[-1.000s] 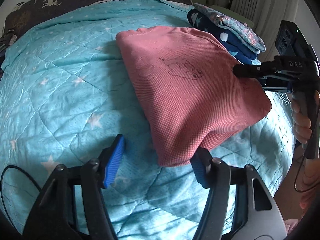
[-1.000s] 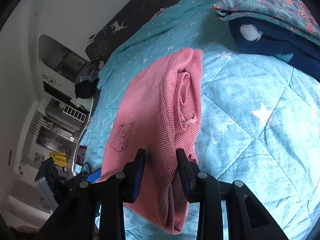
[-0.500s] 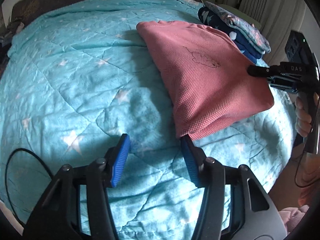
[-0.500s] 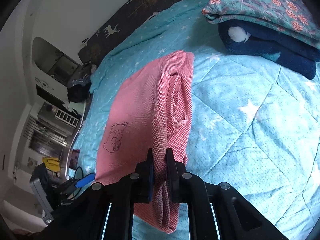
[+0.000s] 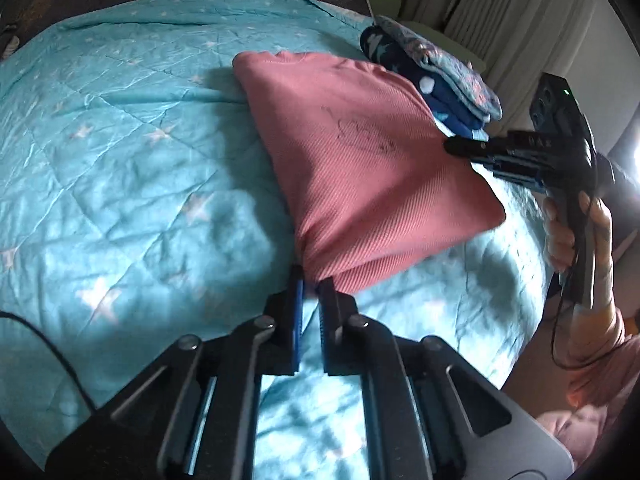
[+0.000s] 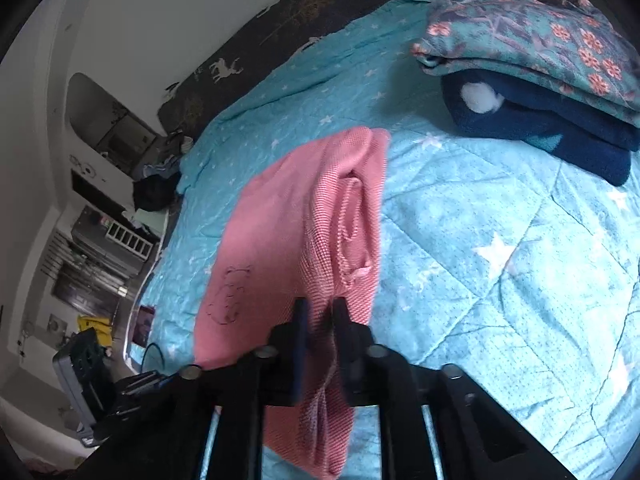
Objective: Fold small clothes
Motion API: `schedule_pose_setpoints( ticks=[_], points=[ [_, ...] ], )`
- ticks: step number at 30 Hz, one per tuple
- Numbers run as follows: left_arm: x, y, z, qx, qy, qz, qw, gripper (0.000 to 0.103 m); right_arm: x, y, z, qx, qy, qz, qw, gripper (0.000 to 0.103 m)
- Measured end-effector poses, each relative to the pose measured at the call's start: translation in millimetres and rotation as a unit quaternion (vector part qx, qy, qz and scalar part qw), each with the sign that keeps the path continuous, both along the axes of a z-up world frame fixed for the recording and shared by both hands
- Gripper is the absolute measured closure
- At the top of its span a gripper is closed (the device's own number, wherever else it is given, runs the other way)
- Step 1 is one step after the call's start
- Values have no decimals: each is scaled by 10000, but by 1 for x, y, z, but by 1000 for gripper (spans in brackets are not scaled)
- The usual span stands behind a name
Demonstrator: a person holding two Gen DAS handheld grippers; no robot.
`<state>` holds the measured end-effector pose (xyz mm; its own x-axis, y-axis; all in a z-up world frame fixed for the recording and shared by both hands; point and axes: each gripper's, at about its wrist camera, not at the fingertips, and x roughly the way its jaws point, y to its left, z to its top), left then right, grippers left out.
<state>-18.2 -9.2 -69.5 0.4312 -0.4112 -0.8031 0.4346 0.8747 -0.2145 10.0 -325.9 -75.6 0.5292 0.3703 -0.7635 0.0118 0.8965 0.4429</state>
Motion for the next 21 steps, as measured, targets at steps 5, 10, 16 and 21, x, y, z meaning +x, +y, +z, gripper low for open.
schedule_pose_setpoints(
  ticks=[5, 10, 16, 21],
  points=[
    [-1, 31, -5, -251, 400, 179, 9987, 101, -5, -20, -6, 294, 170, -118, 9994, 94],
    [14, 28, 23, -874, 145, 190, 9959, 101, -16, 2, 22, 74, -214, 276, 9994, 88],
    [30, -20, 14, -690, 75, -342, 9970, 101, -29, 52, 21, -197, -85, 1286, 9915, 86],
    [9, -24, -2, -409, -15, -602, 9973, 101, -44, 26, -20, -57, 582, 945, 9938, 91]
  ],
)
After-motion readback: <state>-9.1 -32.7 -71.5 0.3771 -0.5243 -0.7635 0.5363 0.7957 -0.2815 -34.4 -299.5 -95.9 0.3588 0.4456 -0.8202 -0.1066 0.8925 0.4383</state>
